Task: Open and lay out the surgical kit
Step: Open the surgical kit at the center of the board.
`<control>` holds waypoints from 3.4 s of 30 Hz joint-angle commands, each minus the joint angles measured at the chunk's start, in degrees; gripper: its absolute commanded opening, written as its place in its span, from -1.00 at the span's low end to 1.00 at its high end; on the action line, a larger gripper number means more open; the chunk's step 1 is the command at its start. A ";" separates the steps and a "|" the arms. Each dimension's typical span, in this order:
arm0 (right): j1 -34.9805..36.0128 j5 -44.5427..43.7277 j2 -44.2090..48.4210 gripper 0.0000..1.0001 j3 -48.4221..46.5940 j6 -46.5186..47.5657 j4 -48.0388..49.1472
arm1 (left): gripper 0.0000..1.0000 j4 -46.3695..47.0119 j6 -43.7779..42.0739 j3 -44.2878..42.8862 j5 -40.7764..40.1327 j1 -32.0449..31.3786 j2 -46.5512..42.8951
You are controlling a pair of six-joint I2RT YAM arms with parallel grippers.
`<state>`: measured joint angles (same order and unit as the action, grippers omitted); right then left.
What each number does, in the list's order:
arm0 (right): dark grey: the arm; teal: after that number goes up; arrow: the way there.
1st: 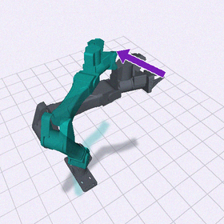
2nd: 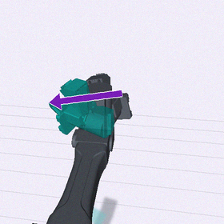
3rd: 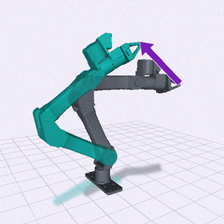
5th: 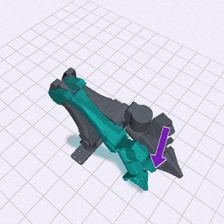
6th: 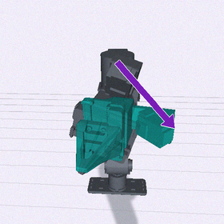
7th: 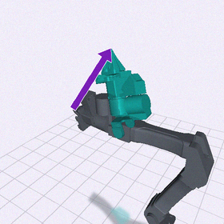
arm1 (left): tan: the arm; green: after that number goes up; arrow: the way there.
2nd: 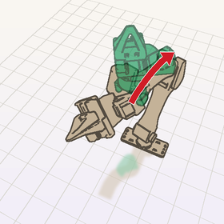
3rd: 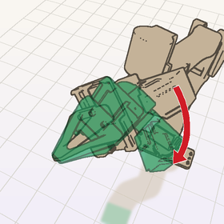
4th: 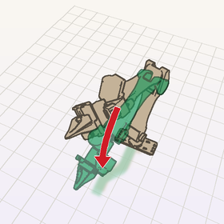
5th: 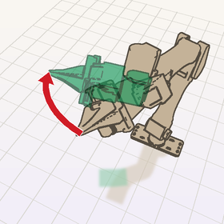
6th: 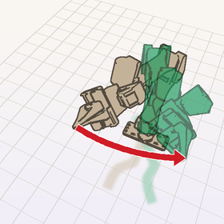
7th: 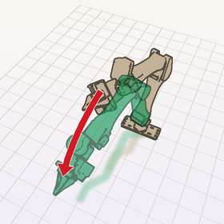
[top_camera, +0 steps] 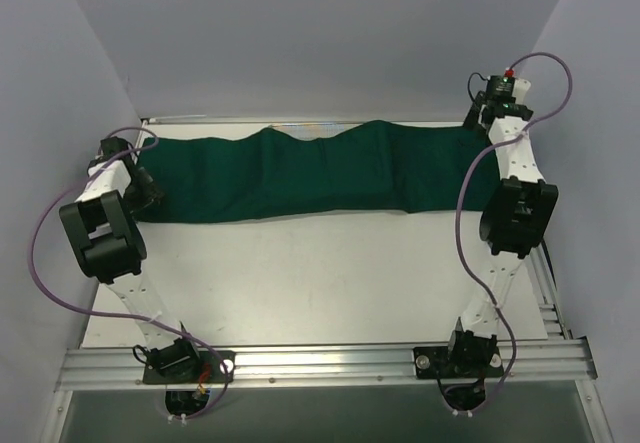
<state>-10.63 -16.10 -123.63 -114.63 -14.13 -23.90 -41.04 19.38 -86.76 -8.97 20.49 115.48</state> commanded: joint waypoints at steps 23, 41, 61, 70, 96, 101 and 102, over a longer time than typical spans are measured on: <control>13.36 28.32 -20.68 0.55 -13.34 -29.54 23.37 | 0.48 6.41 2.51 -2.98 13.19 -8.89 -12.12; 10.90 11.80 -19.63 0.30 -19.06 -12.87 13.09 | 0.47 6.93 3.30 -3.94 12.84 -10.56 -9.66; 9.14 10.38 -27.88 0.20 -24.59 4.55 12.39 | 0.45 9.39 4.00 -0.16 16.35 -11.26 -9.66; 8.70 11.88 -32.46 0.18 -28.28 3.06 9.14 | 0.45 10.19 5.06 0.89 17.67 -12.23 -10.98; 8.26 7.14 -27.03 -1.00 -26.09 2.01 7.99 | 0.45 9.31 7.16 1.08 17.15 -12.14 -11.51; 7.29 7.93 -20.95 -1.00 -21.43 -1.95 8.79 | 0.46 6.85 9.53 -3.85 16.53 -11.88 -9.31; 7.21 7.75 -18.95 -1.00 -20.64 -2.65 8.61 | 0.46 6.32 9.97 -4.55 16.44 -11.88 -8.61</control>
<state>-2.68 -7.27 -151.74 -136.51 -13.39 -14.41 -34.11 27.07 -86.11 7.90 8.36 106.08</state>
